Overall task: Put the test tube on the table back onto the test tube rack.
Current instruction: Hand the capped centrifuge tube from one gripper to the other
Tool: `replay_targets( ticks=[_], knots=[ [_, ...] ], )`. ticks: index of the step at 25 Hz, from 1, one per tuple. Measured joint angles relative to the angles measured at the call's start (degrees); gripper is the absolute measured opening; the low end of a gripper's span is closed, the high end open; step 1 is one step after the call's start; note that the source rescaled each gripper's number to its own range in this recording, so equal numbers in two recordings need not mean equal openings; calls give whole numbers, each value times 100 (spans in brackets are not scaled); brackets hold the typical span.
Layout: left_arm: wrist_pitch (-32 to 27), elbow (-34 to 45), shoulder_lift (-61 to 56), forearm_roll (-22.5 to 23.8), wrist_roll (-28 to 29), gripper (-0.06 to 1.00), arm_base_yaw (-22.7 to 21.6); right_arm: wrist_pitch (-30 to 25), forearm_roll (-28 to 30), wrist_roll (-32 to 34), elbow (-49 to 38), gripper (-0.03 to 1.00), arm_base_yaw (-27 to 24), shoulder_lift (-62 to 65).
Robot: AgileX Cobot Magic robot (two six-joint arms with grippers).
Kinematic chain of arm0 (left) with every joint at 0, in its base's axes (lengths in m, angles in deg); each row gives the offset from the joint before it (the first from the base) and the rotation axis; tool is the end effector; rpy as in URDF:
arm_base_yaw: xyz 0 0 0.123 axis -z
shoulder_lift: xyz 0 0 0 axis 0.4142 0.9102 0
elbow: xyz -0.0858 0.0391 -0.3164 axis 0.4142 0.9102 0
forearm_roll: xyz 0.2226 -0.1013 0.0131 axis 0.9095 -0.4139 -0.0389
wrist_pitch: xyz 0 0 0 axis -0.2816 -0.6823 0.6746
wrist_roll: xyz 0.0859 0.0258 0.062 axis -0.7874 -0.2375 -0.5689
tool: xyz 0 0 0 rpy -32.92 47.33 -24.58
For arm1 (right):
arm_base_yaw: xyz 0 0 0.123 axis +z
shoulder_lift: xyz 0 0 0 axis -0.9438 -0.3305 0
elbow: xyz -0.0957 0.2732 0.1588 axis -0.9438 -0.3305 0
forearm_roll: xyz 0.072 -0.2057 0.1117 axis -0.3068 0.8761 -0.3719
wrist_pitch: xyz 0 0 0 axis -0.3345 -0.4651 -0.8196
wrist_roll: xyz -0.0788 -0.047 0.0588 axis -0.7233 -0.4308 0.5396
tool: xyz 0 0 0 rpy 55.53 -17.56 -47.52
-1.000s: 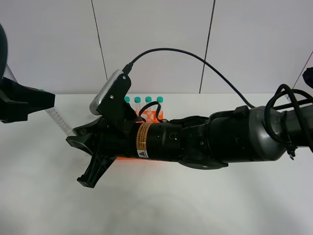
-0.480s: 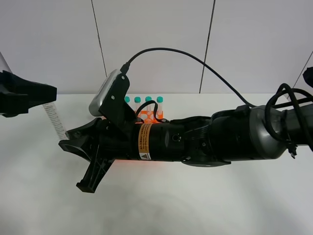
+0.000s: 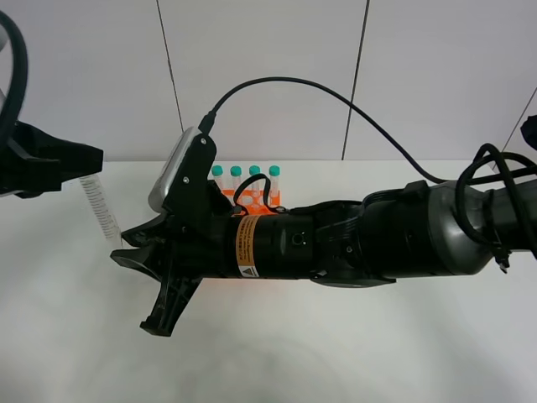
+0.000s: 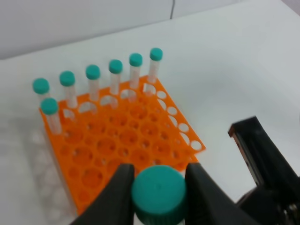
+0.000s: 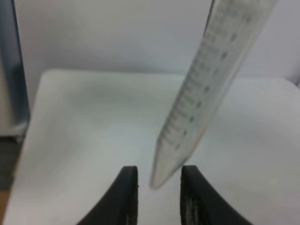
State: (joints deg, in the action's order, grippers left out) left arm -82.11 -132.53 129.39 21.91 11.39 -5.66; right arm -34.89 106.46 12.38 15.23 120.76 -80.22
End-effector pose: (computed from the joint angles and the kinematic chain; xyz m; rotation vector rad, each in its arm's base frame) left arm 0.1410 -0.0674 0.3756 0.4205 1.9994 -0.3900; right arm 0.2216 0.3314 0.2552 -1.3081 1.3994 0.7497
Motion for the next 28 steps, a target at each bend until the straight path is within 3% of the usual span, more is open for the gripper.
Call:
replay_targets(
  ticks=[9,23,28],
  knots=[
    [5,0,0,6,-4,1,0,-122,-113,-148,0,27,-349,6],
    [5,0,0,6,-4,1,0,-716,-192,-157,0,28,-1188,6],
    [11,0,0,6,-4,1,0,-1261,-197,-196,0,28,-1572,16]
  ],
)
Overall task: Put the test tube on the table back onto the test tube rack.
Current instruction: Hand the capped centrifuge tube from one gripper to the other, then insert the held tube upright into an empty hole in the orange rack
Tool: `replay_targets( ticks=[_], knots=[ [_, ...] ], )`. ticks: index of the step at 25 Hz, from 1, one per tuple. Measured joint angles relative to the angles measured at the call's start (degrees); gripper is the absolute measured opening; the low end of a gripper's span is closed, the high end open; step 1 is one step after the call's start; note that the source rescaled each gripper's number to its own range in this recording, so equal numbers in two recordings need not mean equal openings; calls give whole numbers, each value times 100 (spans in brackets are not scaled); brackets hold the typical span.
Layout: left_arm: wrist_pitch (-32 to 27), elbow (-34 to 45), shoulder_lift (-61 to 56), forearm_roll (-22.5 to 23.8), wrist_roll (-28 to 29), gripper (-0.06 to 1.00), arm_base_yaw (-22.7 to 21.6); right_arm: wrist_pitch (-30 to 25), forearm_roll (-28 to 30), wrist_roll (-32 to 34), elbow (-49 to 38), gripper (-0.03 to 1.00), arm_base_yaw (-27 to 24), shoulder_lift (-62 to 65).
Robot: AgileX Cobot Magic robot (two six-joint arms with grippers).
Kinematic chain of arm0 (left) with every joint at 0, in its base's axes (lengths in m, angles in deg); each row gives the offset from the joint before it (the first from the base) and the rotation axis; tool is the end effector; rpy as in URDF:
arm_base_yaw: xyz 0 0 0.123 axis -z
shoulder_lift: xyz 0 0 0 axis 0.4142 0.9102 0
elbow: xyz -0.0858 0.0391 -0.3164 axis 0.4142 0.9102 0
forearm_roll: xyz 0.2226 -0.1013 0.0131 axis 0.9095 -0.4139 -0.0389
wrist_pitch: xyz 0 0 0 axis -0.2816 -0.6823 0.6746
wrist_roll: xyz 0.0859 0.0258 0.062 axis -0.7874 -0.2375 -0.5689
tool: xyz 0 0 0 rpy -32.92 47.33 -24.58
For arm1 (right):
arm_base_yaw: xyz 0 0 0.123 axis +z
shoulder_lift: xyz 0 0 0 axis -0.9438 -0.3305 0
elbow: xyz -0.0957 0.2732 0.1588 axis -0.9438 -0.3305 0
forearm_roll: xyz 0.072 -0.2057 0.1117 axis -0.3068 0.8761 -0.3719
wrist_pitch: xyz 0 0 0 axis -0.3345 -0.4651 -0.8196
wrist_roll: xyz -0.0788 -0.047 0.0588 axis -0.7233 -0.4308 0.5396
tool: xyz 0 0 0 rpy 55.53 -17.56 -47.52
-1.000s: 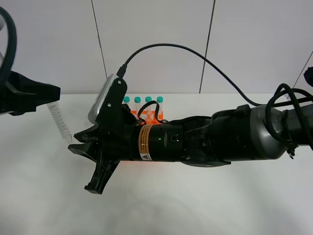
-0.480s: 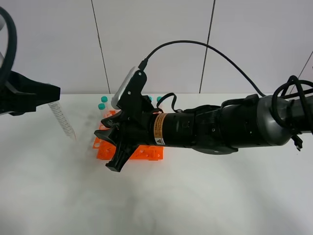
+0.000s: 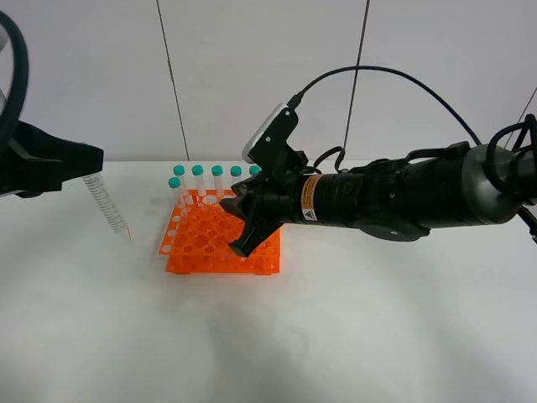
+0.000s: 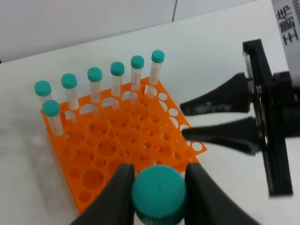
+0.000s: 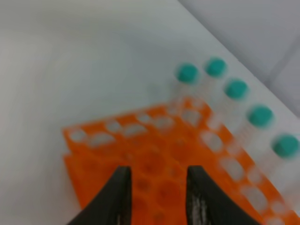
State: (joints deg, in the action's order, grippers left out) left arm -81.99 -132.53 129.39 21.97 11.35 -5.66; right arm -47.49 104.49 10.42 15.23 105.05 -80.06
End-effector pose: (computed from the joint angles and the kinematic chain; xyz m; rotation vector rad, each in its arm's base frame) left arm 0.1411 -0.0673 0.3758 0.4210 1.9972 -0.3881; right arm 0.3105 0.2449 0.2384 -1.1046 1.7184 0.3892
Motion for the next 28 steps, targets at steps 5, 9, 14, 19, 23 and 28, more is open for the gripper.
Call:
replay_targets(
  ticks=[5,9,14,19,23,28],
  knots=[
    [6,0,0,0,0,1,0,-573,-111,-13,0,36,-417,10],
    [6,0,0,0,0,1,0,-788,-386,-25,0,80,-824,18],
    [6,0,0,0,0,1,0,-888,-1058,-31,0,97,-1573,18],
    [6,0,0,0,0,1,0,-867,-1695,-35,0,99,-2422,18],
    [6,0,0,0,0,1,0,-1049,-2045,-37,0,99,-2911,20],
    [6,0,0,0,0,1,0,-1788,-2151,-37,31,98,-3113,25]
  ],
)
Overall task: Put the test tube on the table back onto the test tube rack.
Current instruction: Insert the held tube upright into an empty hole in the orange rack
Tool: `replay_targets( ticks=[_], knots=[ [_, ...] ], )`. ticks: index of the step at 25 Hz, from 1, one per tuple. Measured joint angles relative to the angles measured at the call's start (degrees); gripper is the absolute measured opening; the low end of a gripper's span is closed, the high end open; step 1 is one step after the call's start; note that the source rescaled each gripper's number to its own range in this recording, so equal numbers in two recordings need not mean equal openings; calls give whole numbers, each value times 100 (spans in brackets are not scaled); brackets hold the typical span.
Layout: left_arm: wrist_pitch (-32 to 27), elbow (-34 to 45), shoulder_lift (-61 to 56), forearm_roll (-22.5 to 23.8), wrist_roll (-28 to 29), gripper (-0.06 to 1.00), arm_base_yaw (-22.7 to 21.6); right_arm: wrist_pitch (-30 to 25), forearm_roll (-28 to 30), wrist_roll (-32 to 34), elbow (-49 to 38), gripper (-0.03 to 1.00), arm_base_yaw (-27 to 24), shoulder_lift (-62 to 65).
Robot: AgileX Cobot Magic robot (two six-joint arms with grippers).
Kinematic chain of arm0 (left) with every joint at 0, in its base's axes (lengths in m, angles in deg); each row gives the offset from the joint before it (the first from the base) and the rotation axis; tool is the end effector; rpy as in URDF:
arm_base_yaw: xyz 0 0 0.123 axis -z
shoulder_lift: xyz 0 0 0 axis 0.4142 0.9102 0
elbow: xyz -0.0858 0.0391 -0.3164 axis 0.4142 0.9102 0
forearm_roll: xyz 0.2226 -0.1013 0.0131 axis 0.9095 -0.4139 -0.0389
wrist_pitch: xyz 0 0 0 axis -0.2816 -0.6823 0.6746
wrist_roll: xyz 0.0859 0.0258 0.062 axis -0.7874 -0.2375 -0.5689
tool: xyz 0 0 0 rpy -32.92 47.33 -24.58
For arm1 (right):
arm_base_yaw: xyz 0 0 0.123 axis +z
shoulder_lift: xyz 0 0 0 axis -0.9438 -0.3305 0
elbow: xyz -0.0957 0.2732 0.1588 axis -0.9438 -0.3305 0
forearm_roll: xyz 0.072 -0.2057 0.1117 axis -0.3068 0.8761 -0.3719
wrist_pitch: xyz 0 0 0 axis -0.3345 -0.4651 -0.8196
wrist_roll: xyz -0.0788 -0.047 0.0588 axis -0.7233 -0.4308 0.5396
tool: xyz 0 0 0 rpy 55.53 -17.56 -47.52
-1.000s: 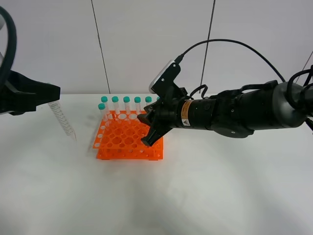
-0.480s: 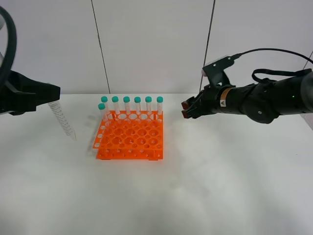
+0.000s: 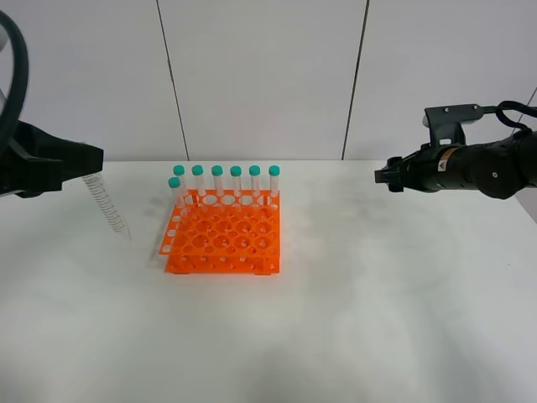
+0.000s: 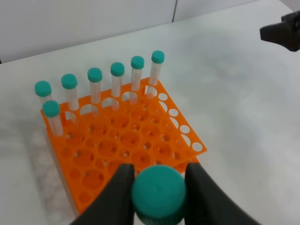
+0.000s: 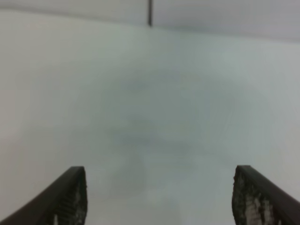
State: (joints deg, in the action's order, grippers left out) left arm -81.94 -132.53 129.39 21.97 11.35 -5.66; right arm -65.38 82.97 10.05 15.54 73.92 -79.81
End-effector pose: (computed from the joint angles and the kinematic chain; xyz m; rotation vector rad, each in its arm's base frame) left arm 0.1411 -0.0673 0.3758 0.4206 1.9965 -0.3880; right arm 0.3843 0.0241 0.2197 -0.1362 2.2461 0.0276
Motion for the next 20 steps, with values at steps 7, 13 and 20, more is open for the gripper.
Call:
replay_targets(
  ticks=[7,13,20],
  knots=[
    [0,0,0,0,0,1,0,-1732,-83,100,694,97,0,0],
    [0,0,0,0,0,1,0,-2701,-144,88,1219,97,-32,0],
    [0,0,0,0,0,1,0,-2720,-2135,-1004,1232,97,-525,0]
  ],
)
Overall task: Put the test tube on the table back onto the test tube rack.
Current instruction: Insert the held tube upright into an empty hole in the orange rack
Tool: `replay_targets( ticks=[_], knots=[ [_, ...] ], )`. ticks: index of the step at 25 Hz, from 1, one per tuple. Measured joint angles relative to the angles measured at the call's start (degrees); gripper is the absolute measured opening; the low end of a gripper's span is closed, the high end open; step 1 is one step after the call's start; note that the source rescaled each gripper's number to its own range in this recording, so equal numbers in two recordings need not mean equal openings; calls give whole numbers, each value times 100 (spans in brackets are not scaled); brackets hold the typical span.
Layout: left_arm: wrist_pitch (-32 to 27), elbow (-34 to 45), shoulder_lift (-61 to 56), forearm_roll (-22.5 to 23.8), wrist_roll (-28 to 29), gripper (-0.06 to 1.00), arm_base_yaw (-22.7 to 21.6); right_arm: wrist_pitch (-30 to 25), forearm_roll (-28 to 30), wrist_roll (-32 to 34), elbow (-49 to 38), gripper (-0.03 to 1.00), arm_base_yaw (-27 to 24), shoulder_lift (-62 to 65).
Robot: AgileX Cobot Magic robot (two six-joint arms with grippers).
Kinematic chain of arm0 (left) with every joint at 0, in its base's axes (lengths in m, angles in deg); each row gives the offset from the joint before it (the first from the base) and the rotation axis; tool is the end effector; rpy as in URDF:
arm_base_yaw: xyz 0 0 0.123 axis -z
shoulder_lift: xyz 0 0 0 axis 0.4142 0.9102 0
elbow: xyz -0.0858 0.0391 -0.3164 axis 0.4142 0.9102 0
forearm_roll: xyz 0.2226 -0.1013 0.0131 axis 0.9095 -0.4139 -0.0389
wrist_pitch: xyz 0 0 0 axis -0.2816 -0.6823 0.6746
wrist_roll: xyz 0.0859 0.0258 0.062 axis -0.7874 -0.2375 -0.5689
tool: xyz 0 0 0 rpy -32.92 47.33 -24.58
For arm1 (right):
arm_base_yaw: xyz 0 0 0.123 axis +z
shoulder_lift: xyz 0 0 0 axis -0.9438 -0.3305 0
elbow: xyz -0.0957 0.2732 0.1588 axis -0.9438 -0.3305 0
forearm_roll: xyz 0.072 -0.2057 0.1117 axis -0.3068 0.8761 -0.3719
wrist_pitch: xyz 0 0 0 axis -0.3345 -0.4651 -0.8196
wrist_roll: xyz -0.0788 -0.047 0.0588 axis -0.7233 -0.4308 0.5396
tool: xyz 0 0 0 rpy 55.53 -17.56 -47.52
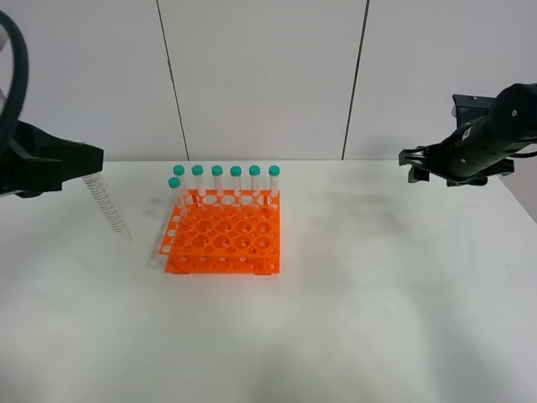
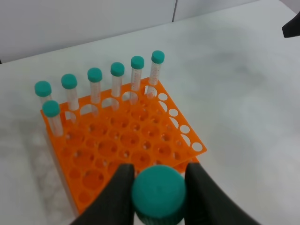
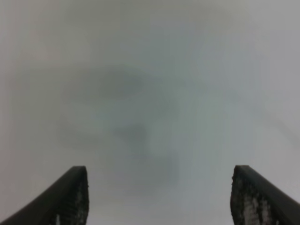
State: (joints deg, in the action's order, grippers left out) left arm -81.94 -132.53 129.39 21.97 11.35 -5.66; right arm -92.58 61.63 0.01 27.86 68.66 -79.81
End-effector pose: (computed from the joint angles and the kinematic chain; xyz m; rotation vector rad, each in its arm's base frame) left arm 0.1411 -0.0673 0.3758 0.4206 1.9965 -0.3880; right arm 0.3918 -0.0138 0.2455 0.2214 2.4965 0.0471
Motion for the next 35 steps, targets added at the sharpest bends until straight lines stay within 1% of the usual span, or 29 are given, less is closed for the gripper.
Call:
replay_targets(
  ticks=[1,2,4,7,17,23,29,35],
  knots=[
    [0,0,0,0,0,1,0,-21,-372,-292,0,97,-113,0],
    [0,0,0,0,0,1,0,-50,-621,-539,0,97,-230,0],
    [0,0,0,0,0,1,0,-107,-942,-815,0,97,-414,0],
    [0,0,0,0,0,1,0,-140,-842,-953,0,97,-520,0],
    [0,0,0,0,0,1,0,-231,-704,-1095,0,97,-520,39],
    [0,0,0,0,0,1,0,-360,-699,-1097,0,97,-520,586],
    [0,0,0,0,0,1,0,-767,-699,-1097,0,97,-520,1537],
    [-6,0,0,0,0,1,0,-1624,-641,-1126,-7,97,-520,2617]
  ],
)
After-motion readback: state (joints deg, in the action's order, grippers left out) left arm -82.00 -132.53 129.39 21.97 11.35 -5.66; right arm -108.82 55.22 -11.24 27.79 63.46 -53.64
